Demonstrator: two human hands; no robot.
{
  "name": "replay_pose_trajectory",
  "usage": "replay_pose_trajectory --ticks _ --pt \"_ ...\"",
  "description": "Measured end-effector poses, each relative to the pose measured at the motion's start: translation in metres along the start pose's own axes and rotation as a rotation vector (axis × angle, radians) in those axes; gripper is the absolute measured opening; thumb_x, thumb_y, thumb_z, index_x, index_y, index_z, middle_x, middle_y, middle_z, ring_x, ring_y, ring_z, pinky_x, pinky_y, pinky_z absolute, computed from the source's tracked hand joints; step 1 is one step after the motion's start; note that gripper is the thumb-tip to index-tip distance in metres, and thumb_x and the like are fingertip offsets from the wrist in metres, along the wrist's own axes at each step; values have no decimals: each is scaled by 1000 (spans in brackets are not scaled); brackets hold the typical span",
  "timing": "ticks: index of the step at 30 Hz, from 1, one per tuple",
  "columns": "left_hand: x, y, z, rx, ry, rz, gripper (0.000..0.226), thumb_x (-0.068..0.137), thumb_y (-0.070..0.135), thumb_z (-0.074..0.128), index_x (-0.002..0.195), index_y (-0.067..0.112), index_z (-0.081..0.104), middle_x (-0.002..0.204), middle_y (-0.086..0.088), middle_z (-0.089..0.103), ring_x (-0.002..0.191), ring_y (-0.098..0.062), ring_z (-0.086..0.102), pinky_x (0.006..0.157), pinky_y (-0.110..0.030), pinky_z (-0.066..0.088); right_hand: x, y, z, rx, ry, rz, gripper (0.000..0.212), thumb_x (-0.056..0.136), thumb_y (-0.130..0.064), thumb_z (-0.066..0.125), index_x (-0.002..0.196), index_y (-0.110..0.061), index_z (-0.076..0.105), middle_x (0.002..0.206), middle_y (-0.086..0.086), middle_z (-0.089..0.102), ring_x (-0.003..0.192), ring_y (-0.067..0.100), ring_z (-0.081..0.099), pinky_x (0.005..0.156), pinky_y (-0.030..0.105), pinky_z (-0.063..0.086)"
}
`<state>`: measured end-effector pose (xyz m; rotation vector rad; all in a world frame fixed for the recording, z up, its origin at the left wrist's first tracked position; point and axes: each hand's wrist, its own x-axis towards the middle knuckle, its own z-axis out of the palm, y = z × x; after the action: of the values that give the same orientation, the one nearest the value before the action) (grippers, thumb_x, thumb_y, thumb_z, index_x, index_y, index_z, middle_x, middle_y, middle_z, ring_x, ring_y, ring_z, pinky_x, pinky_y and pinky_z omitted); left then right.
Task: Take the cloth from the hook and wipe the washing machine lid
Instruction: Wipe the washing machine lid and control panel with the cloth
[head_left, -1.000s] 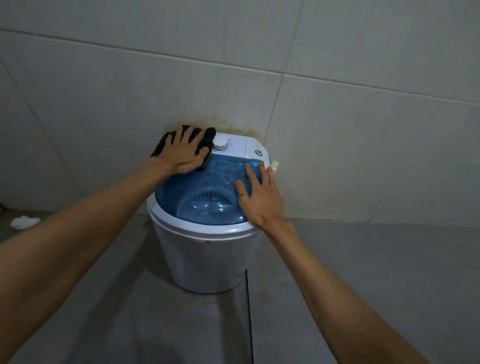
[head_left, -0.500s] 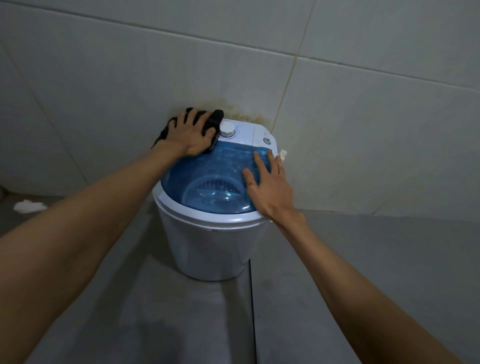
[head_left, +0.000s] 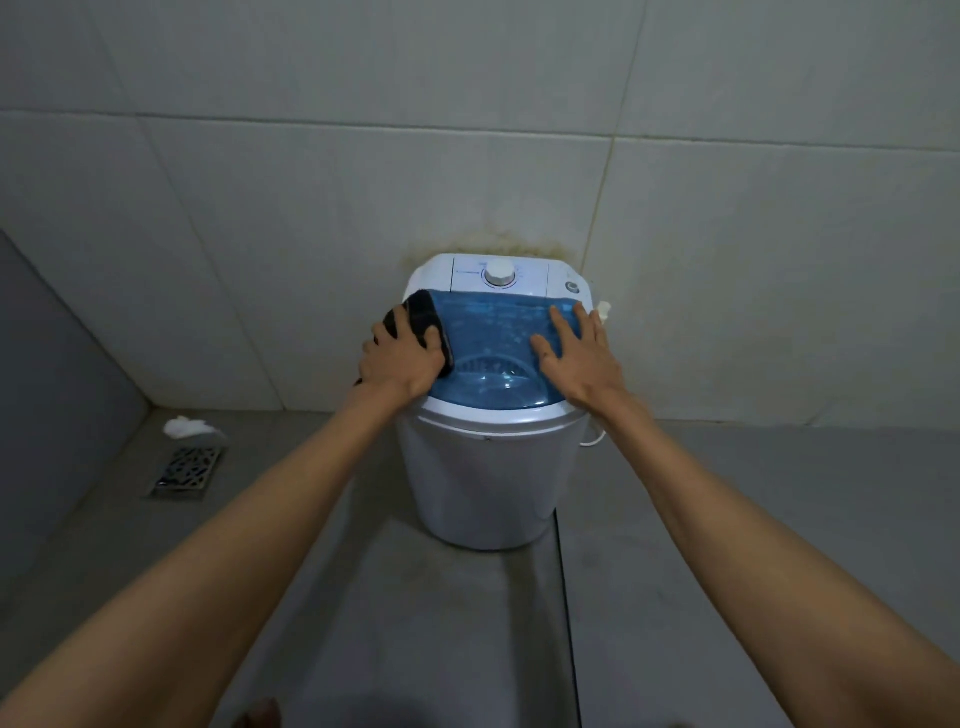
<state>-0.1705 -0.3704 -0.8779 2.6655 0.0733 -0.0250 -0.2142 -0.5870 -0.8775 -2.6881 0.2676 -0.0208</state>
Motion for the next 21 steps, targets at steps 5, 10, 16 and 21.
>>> replay_pose_trajectory --ticks 5,10,16,21 --pt "-35 0 7 171 -21 215 65 99 50 20 155 22 6 162 -16 0 148 -37 -4 118 -55 -4 4 -4 -30 -111 -137 22 63 100 -57 17 156 -31 5 165 4 -5 151 28 -8 116 57 -7" --pt "-49 18 14 227 -36 368 63 98 50 18 155 24 6 163 -10 1 150 -29 -8 119 -50 -9 -6 -3 -58 -37 -36 1 58 103 -48 20 156 -28 10 164 7 2 151 29 -5 117 57 -4" --pt "-75 76 28 144 -211 548 59 100 41 23 155 21 12 163 -10 4 150 -29 -4 120 -50 -5 -14 -5 -60 97 32 -44 55 103 -40 28 154 -19 25 162 14 16 151 28 6 121 49 9" --pt "-64 82 -25 -342 -152 460 48 91 9 42 139 10 46 142 -15 45 132 -31 42 108 -36 32 -24 -24 -49 184 158 -95 51 101 -29 39 148 -9 37 155 15 32 145 27 25 117 39 25"
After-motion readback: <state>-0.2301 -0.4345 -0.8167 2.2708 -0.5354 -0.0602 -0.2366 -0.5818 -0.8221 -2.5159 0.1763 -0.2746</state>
